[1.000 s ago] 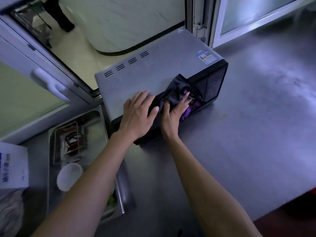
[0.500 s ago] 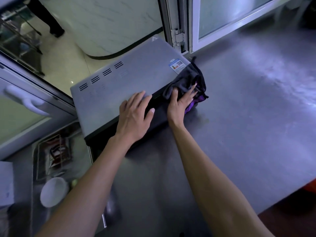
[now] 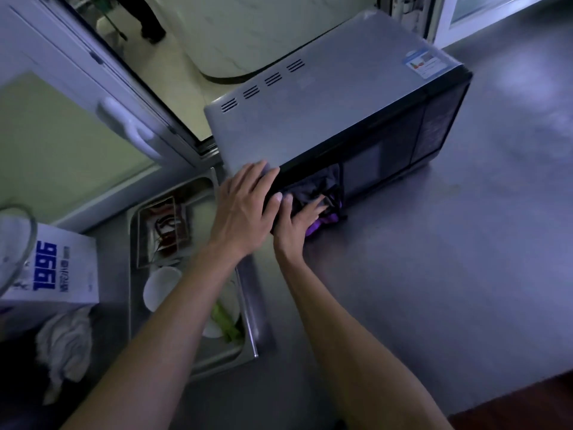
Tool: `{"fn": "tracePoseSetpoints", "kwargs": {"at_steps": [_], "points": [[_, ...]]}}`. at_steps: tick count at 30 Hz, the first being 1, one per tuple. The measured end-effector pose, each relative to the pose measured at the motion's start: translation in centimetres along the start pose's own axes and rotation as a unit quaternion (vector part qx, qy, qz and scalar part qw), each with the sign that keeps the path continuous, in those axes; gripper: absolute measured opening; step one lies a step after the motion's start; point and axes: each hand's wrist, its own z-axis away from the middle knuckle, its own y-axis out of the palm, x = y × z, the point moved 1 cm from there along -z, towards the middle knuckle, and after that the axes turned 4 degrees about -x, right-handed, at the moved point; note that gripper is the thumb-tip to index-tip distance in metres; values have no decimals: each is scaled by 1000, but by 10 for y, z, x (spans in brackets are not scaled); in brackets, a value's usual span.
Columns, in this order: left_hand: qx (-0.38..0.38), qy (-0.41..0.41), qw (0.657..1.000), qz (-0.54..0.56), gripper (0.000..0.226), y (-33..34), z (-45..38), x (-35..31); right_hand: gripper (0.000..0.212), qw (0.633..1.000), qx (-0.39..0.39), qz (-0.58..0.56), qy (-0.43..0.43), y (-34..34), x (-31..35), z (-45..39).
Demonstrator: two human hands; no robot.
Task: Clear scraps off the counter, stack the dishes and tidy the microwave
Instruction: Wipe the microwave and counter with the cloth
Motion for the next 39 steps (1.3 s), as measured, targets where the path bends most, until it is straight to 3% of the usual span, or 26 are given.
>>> {"fn": "tracePoseSetpoints", "kwargs": {"at_steps": [5, 11, 21, 28, 34, 36, 39], "points": [[-2, 23, 1000, -18, 53, -4, 27, 27, 78, 999, 18, -19, 41, 36, -24, 40], [-9, 20, 1000, -11, 54, 1, 24, 16, 79, 1000, 3, -18, 25, 17, -16, 22], [-37, 31, 999, -5, 49, 23, -15, -57, 78, 998, -56, 27, -23, -81, 40, -84], [-64, 37, 997, -24, 44, 46, -59, -110, 84, 998, -31, 56, -29, -143, 70, -141], [-79, 5, 996, -37, 39, 65, -77, -149, 82, 991, -88, 58, -78, -190, 107, -183], [-84, 5, 996, -33, 39, 70, -80, -157, 76, 988, -101, 64, -93, -199, 111, -186], [-112, 26, 993, -12, 37, 74, -80, -164, 50, 982, -147, 49, -106, -207, 115, -190]]}}
